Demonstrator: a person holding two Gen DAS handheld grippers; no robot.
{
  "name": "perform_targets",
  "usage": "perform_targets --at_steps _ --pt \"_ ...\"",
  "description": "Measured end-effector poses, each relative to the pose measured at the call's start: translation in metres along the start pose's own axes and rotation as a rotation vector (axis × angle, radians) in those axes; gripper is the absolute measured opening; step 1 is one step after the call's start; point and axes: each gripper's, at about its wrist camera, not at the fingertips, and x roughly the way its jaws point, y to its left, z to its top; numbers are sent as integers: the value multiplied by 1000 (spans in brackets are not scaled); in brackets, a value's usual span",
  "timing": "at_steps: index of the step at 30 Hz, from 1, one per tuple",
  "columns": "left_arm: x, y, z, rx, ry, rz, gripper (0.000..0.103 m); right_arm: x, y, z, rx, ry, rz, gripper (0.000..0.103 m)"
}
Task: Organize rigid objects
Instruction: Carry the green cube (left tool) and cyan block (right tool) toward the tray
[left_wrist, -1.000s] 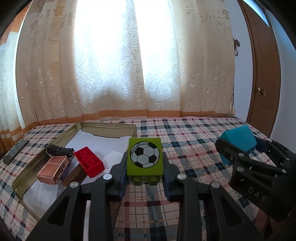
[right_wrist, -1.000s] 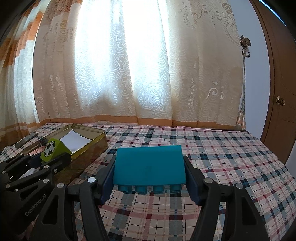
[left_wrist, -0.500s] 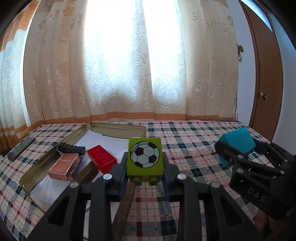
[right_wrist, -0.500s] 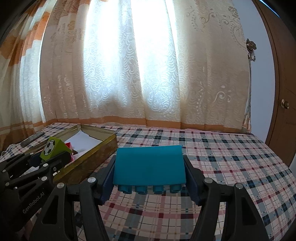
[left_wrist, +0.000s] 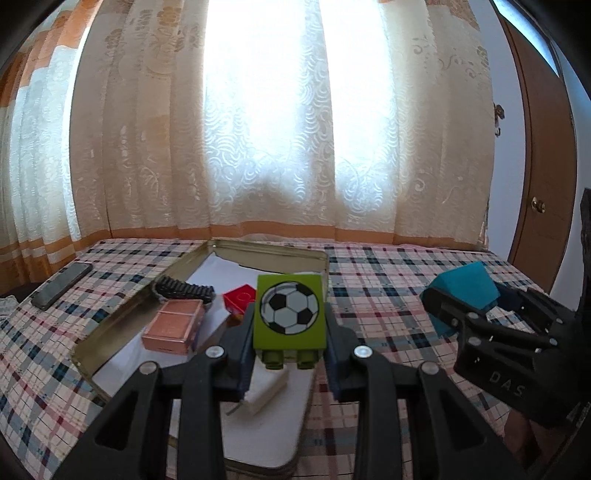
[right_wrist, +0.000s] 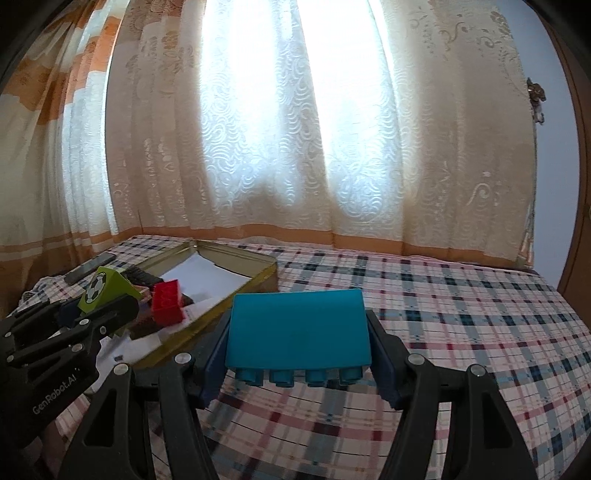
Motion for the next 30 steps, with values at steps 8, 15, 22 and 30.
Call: perform_targets --at_steps 8,15,22,30 --pt "-1 22 7 -8 8 46 30 4 22 19 -26 -15 57 68" --pt "5 43 11 -11 40 87 30 16 43 37 -59 -21 104 68" --pt "12 66 15 -22 71 125 30 30 64 50 -82 -10 148 68" --pt "24 88 15 -40 132 146 30 56 87 57 -98 59 193 68"
